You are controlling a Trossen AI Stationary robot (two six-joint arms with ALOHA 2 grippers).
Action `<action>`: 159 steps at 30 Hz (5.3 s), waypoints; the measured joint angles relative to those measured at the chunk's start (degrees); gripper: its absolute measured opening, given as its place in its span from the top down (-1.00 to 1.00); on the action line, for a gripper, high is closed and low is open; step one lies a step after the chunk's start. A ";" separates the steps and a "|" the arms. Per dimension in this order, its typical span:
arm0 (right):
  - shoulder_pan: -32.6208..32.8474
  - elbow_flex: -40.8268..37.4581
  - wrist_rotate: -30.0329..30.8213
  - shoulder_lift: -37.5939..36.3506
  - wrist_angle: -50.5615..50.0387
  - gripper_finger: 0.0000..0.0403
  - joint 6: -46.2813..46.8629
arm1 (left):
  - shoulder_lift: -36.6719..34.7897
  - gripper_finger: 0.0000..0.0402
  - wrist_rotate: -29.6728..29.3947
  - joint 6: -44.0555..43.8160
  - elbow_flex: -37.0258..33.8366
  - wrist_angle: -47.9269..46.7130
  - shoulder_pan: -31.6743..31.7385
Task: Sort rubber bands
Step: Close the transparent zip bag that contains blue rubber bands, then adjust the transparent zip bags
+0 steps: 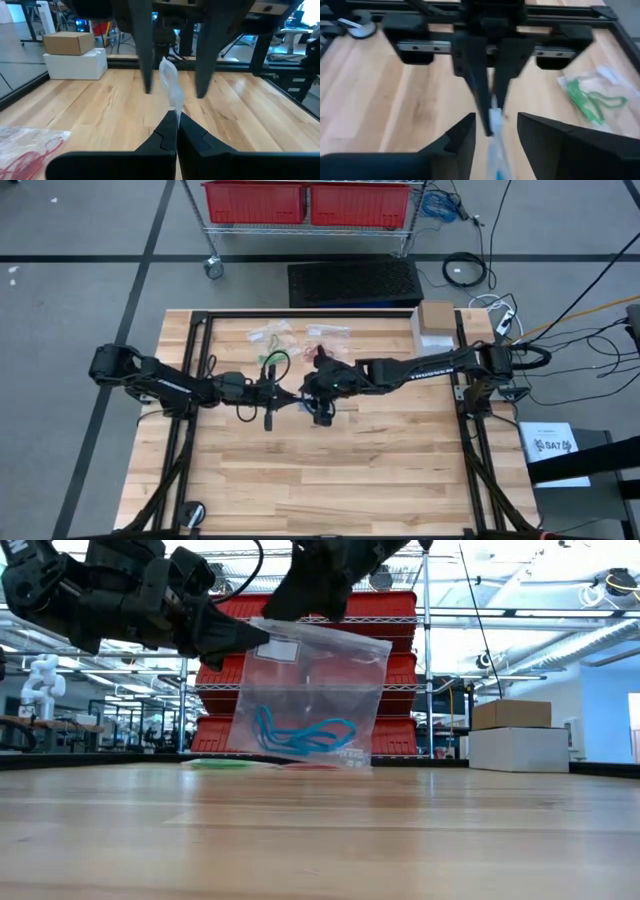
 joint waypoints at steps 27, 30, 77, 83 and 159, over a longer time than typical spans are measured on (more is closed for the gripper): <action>0.27 0.17 -2.23 1.02 -8.68 0.94 1.42 | 0.09 1.00 -0.09 -0.07 0.46 -0.65 0.00; 0.28 0.11 -2.23 0.28 -11.45 0.94 1.87 | 0.09 1.00 -0.15 -0.07 0.46 -0.30 0.02; 0.26 -0.07 8.50 -2.43 -36.84 0.17 7.40 | -0.09 0.74 -4.29 -0.24 0.46 -1.53 0.02; 0.01 -0.04 8.52 -2.52 -38.36 -0.07 7.37 | -0.09 0.44 -8.55 -0.29 0.45 -1.79 0.02; -5.76 -25.85 1.46 -5.71 -44.92 1.00 22.38 | 22.86 0.99 -15.63 4.26 13.07 -23.65 5.81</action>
